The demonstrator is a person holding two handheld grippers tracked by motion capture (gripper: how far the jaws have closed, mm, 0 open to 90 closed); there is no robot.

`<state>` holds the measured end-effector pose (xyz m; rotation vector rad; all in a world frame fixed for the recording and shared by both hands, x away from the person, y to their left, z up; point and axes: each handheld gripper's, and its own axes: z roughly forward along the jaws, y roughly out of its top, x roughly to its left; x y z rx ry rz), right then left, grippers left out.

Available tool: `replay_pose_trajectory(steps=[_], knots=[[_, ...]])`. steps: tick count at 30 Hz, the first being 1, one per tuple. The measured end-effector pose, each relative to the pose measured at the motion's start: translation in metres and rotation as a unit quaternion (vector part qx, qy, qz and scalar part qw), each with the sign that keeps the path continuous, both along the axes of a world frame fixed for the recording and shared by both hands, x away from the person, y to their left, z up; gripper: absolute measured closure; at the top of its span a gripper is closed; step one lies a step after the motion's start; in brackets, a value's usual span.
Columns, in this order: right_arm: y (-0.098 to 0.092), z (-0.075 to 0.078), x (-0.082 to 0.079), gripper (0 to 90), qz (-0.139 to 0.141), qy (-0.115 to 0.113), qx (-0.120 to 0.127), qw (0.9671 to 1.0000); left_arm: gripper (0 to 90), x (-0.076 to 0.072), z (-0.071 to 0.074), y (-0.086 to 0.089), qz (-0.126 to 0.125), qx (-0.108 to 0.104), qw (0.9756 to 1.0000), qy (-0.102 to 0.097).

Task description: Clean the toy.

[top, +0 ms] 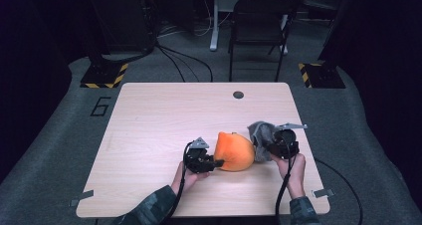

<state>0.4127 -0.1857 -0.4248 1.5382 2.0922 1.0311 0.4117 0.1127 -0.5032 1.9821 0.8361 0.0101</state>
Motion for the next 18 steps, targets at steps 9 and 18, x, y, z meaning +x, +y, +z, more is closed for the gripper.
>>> replay_pose_trajectory(steps=[9,18], knots=[[0.072,0.042,-0.027,76.0,0.103,-0.073,0.052,0.9906,68.2,-0.002,0.002,-0.001,-0.004,0.014,0.9999,-0.010],[0.087,0.006,-0.018,75.0,0.101,-0.050,-0.042,0.9927,68.1,-0.001,0.001,-0.001,-0.008,0.017,0.9998,-0.010]])
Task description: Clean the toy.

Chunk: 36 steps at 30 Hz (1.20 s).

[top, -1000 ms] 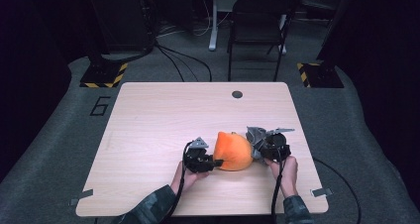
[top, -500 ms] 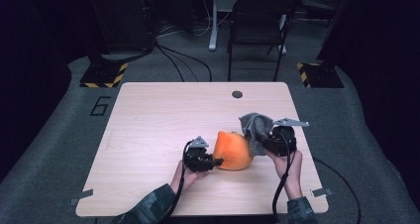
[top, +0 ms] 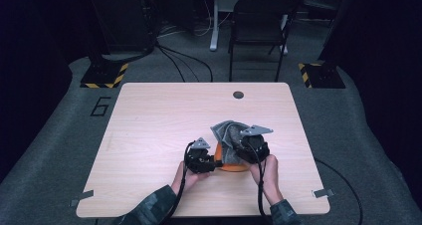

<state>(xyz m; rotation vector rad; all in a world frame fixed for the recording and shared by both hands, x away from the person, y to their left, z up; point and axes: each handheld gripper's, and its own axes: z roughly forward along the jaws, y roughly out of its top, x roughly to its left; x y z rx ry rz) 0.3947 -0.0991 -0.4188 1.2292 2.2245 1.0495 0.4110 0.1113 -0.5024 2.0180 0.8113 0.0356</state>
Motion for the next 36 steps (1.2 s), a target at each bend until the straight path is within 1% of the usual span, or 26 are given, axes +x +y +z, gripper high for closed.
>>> replay_pose_trajectory(steps=[1,4,5,9,10,11,13,14,16,17,18,20,23,29,30,31,33,34,35,36], knots=[[-0.004,0.000,0.000,74.8,0.000,0.002,-0.001,1.0000,68.1,-0.001,0.000,0.000,0.002,-0.003,1.0000,0.004],[-0.012,-0.002,0.001,74.6,-0.003,0.007,0.001,1.0000,68.0,-0.001,0.000,-0.001,0.002,-0.005,1.0000,0.001],[-0.015,-0.002,0.002,74.6,-0.006,0.010,0.003,0.9999,68.0,0.000,0.000,0.000,0.001,-0.003,1.0000,0.001],[-0.023,-0.004,0.003,74.5,-0.021,0.013,0.000,0.9997,68.1,0.000,0.000,-0.001,0.003,-0.006,1.0000,0.003],[-0.026,-0.005,0.004,74.5,-0.019,0.016,-0.002,0.9997,68.1,0.000,0.000,0.000,0.003,-0.007,1.0000,0.003],[-0.029,-0.005,0.004,74.4,-0.026,0.022,0.001,0.9994,68.1,0.000,-0.001,-0.001,0.005,-0.009,0.9999,0.003],[-0.035,-0.007,0.007,74.5,-0.028,0.022,-0.002,0.9994,68.1,0.000,-0.001,-0.001,0.004,-0.008,1.0000,0.002],[-0.037,-0.009,0.007,74.4,-0.036,0.025,-0.002,0.9990,68.1,0.000,-0.001,-0.001,0.004,-0.009,1.0000,0.002],[-0.045,-0.012,0.010,74.4,-0.040,0.031,-0.001,0.9987,68.1,0.000,-0.001,-0.001,0.005,-0.009,0.9999,0.003],[-0.049,-0.014,0.011,74.4,-0.049,0.040,0.002,0.9980,68.0,0.000,-0.001,0.000,0.005,-0.010,0.9999,0.002],[-0.052,-0.016,0.013,74.5,-0.055,0.044,0.002,0.9975,68.1,0.000,-0.001,0.000,0.005,-0.010,0.9999,0.003],[-0.059,-0.022,0.016,74.6,-0.071,0.054,-0.003,0.9960,68.1,0.001,-0.001,0.000,0.003,-0.009,0.9999,0.004],[-0.068,-0.034,0.021,75.1,-0.088,0.070,-0.012,0.9936,68.1,0.001,-0.001,0.000,0.003,-0.009,0.9999,0.003],[-0.072,-0.049,0.028,75.7,-0.102,0.086,-0.040,0.9902,68.1,0.001,-0.002,0.000,0.004,-0.012,0.9999,0.001],[-0.071,-0.052,0.028,75.7,-0.107,0.094,-0.044,0.9888,68.1,0.001,-0.002,0.000,0.004,-0.012,0.9999,0.001],[-0.072,-0.056,0.029,75.8,-0.110,0.097,-0.055,0.9876,68.1,0.001,-0.001,0.001,0.002,-0.010,0.9999,0.003],[-0.072,-0.068,0.033,75.9,-0.112,0.115,-0.078,0.9839,68.1,0.001,-0.002,0.001,0.001,-0.013,0.9999,0.006],[-0.071,-0.072,0.034,75.9,-0.112,0.124,-0.085,0.9822,68.1,0.001,-0.002,0.001,0.003,-0.014,0.9999,0.005],[-0.072,-0.076,0.036,76.0,-0.112,0.127,-0.080,0.9823,68.1,0.001,-0.002,0.001,0.004,-0.015,0.9999,0.005],[-0.073,-0.076,0.037,76.0,-0.113,0.126,-0.076,0.9826,68.1,0.001,-0.002,0.001,0.004,-0.014,0.9999,0.004]])
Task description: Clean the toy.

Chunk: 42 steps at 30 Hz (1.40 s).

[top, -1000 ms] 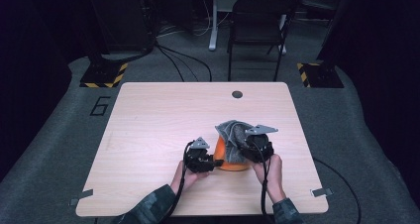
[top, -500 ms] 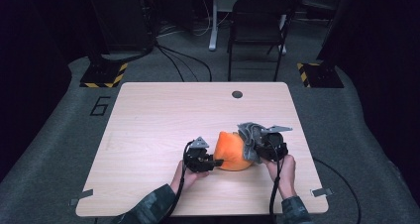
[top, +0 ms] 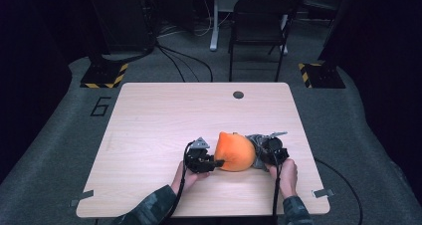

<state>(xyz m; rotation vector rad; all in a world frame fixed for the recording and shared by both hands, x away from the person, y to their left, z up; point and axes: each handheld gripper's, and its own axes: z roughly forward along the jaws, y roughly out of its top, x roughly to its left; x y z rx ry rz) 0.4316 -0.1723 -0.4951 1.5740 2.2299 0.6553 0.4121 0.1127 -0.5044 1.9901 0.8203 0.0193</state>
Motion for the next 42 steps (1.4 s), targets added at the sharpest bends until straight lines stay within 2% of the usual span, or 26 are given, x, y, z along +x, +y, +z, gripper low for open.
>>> replay_pose_trajectory(steps=[1,4,6,8,11,12,15,18,20,22,24,25,27,29,32,34,38,40,42], knots=[[0.000,0.002,0.000,75.9,0.000,0.007,0.001,1.0000,68.1,0.000,0.000,0.000,0.000,0.000,1.0000,0.000],[-0.002,0.003,0.001,75.9,0.001,0.008,0.006,1.0000,68.1,0.000,0.000,0.000,-0.001,0.000,1.0000,0.000],[-0.005,0.009,-0.001,75.9,-0.007,0.002,0.010,0.9999,68.1,0.000,0.000,0.000,-0.001,0.000,1.0000,0.000],[-0.010,0.022,-0.003,75.9,-0.009,-0.022,0.017,0.9996,68.0,0.001,0.000,0.001,-0.001,0.001,1.0000,-0.001],[-0.013,0.051,-0.013,76.0,-0.014,-0.065,0.048,0.9966,68.0,0.001,0.000,0.001,-0.001,0.002,1.0000,-0.001],[-0.011,0.064,-0.018,76.0,-0.011,-0.083,0.062,0.9946,68.0,0.001,0.000,0.001,-0.001,0.002,1.0000,-0.001],[-0.001,0.089,-0.030,76.0,0.017,-0.126,0.089,0.9879,68.0,0.001,0.000,0.001,-0.001,0.002,1.0000,-0.001],[0.015,0.099,-0.036,76.0,0.049,-0.141,0.094,0.9844,68.0,0.001,0.000,0.001,-0.001,0.001,1.0000,-0.001],[0.028,0.096,-0.037,76.1,0.061,-0.132,0.089,0.9853,67.9,0.001,-0.001,0.001,-0.003,-0.001,1.0000,0.000],[0.037,0.086,-0.033,76.3,0.072,-0.115,0.074,0.9880,67.8,0.002,-0.001,0.001,-0.001,0.000,1.0000,0.003],[0.043,0.073,-0.029,76.5,0.067,-0.102,0.070,0.9901,67.3,0.003,-0.002,0.002,-0.004,0.001,1.0000,0.001],[0.044,0.068,-0.027,76.7,0.066,-0.101,0.062,0.9907,66.8,0.003,-0.002,0.002,-0.004,0.000,1.0000,0.000],[0.042,0.067,-0.025,76.7,0.062,-0.100,0.067,0.9908,66.0,0.003,-0.002,0.002,-0.009,0.001,0.9999,-0.006],[0.042,0.066,-0.026,76.7,0.063,-0.102,0.056,0.9912,63.3,0.003,-0.002,0.002,-0.011,0.002,0.9999,-0.013],[0.043,0.062,-0.024,76.8,0.061,-0.105,0.049,0.9913,53.5,0.005,-0.003,0.004,-0.025,-0.008,0.9995,-0.017],[0.042,0.060,-0.022,76.8,0.058,-0.105,0.050,0.9915,45.4,0.007,-0.002,0.007,-0.043,0.005,0.9981,-0.043],[0.037,0.058,-0.019,76.8,0.052,-0.105,0.056,0.9916,33.1,0.007,-0.002,0.011,-0.055,0.026,0.9949,-0.081],[0.038,0.057,-0.018,76.8,0.055,-0.105,0.055,0.9915,28.0,0.006,0.000,0.014,-0.055,0.047,0.9907,-0.115],[0.039,0.057,-0.018,76.8,0.055,-0.106,0.051,0.9915,18.2,0.007,0.000,0.015,-0.062,0.047,0.9892,-0.125]])
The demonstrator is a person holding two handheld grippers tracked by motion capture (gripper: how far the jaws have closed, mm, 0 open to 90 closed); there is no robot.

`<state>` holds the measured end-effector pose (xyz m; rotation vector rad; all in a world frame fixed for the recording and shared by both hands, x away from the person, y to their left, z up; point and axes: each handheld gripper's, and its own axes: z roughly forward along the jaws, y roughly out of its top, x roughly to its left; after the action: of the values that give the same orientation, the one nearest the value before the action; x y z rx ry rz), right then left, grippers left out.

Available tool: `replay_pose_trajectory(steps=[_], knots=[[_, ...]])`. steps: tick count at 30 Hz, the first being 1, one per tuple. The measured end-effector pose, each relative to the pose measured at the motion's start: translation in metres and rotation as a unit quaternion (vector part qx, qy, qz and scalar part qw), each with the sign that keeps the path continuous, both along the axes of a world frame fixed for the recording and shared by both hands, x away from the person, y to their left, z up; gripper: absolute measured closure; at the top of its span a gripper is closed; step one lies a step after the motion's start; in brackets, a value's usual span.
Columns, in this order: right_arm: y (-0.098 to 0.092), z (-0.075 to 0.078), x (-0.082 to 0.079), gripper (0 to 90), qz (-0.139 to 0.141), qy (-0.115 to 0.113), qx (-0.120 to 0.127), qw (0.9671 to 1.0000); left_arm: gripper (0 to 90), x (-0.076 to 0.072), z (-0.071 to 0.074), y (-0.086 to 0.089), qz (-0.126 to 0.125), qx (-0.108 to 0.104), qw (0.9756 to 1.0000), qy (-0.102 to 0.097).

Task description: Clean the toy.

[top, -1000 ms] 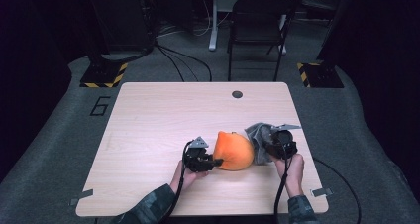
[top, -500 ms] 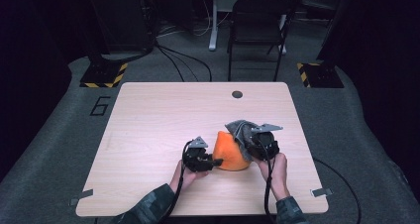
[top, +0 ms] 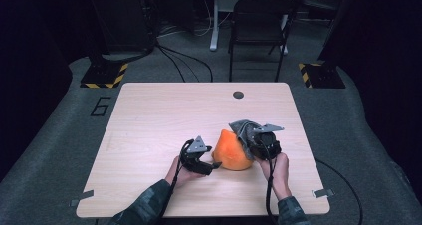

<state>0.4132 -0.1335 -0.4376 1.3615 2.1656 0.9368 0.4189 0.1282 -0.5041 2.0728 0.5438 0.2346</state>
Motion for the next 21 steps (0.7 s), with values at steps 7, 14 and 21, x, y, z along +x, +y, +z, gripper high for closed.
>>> replay_pose_trajectory(steps=[7,14,21], knots=[[0.000,0.000,0.001,76.8,0.000,0.003,0.002,1.0000,15.7,0.003,-0.006,0.000,-0.009,0.039,0.9982,-0.044],[0.001,-0.001,0.002,76.8,0.001,0.001,0.002,1.0000,16.1,0.007,-0.016,-0.009,-0.033,0.067,0.9958,-0.053],[0.001,-0.002,0.003,76.8,0.002,0.004,0.004,1.0000,16.1,0.010,-0.020,-0.013,-0.036,0.095,0.9928,-0.062]])
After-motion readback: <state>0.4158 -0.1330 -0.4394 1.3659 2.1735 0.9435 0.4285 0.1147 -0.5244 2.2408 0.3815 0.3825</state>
